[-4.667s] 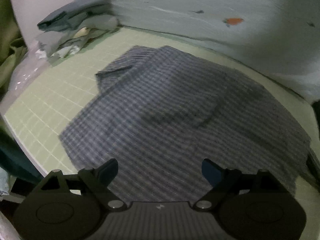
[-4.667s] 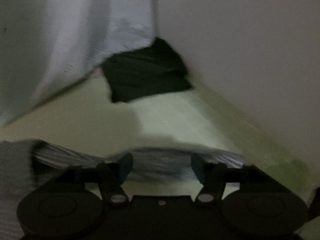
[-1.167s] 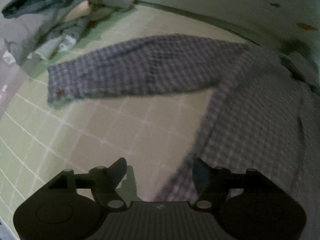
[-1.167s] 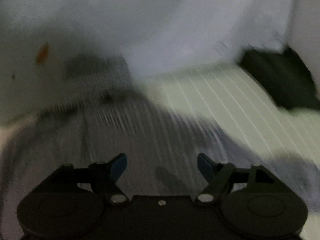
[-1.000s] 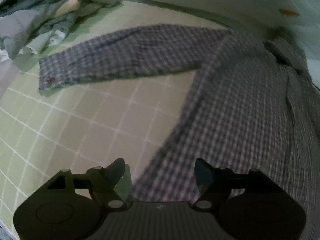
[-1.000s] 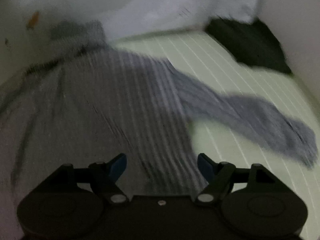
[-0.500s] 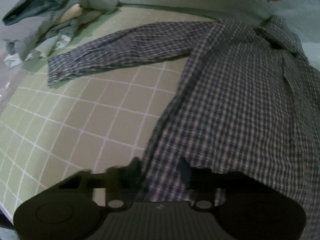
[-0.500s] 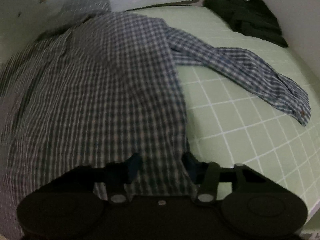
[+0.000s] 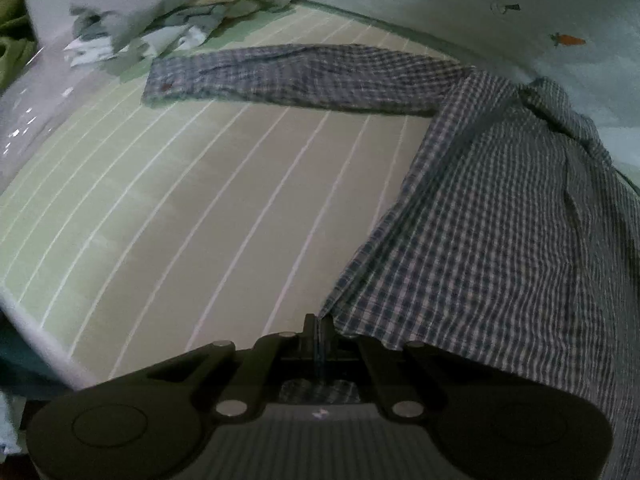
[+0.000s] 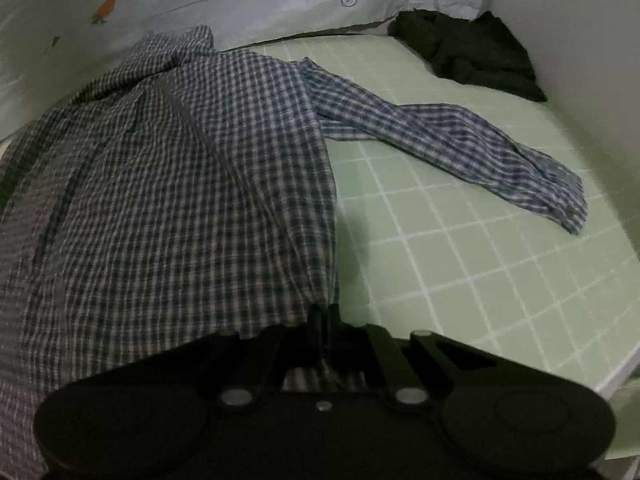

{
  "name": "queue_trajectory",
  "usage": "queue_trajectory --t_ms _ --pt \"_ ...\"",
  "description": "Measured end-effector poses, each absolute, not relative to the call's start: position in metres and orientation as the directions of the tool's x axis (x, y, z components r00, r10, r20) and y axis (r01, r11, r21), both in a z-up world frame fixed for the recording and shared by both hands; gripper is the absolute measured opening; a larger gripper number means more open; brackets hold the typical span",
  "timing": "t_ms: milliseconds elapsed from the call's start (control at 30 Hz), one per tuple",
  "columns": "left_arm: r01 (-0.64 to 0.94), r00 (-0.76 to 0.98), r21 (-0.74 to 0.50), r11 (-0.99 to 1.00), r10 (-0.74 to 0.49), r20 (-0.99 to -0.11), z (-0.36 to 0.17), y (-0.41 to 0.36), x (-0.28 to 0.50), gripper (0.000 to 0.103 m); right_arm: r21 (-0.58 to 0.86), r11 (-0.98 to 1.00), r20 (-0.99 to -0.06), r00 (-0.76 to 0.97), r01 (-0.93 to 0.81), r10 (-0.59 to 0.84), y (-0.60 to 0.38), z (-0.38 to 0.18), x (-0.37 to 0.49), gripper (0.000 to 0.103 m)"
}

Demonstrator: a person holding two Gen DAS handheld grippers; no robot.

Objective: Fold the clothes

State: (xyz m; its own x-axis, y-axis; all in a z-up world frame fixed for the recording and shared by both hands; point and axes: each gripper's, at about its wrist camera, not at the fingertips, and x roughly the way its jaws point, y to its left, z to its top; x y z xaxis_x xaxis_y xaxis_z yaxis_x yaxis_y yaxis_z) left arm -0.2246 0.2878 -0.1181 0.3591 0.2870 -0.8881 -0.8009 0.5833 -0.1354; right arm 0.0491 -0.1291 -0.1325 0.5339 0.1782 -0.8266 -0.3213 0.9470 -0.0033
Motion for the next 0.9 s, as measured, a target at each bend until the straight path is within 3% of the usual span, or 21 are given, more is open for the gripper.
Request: queue_trajectory --t_ms 300,400,467,533,600,767,900 --pt "-0.864 0.26 -0.104 0.492 0.262 -0.929 -0.115 0.248 -0.258 0.001 0.022 0.938 -0.865 0.464 -0.346 0.192 -0.151 -0.137 0.057 0.002" --pt "-0.89 0.24 -0.099 0.446 0.274 -0.931 -0.108 0.241 -0.251 0.008 0.037 0.93 -0.871 0.444 -0.366 0.21 -0.153 -0.136 0.069 0.004" --pt "-0.899 0.23 -0.083 0.43 0.303 -0.925 -0.1 0.238 -0.241 0.022 0.049 0.925 -0.87 0.438 -0.378 0.225 -0.155 -0.134 0.08 0.013" --pt "-0.907 0.218 -0.057 0.416 0.352 -0.91 -0.088 0.233 -0.228 0.052 0.065 0.923 -0.859 0.45 -0.379 0.245 -0.158 -0.127 0.094 0.026" --pt "-0.913 0.213 -0.036 0.406 0.402 -0.891 -0.077 0.229 -0.215 0.063 0.066 0.926 -0.847 0.47 -0.371 0.249 -0.161 -0.12 0.108 0.038" --pt "-0.903 0.262 -0.062 0.425 0.431 -0.863 -0.063 0.213 -0.175 0.072 0.053 0.944 -0.815 0.532 -0.327 0.23 -0.173 -0.109 0.146 0.062" --pt "-0.875 0.295 -0.059 0.481 0.433 -0.852 -0.063 0.204 -0.133 0.077 0.105 0.969 -0.79 0.572 -0.226 0.219 -0.189 -0.11 0.174 0.069"
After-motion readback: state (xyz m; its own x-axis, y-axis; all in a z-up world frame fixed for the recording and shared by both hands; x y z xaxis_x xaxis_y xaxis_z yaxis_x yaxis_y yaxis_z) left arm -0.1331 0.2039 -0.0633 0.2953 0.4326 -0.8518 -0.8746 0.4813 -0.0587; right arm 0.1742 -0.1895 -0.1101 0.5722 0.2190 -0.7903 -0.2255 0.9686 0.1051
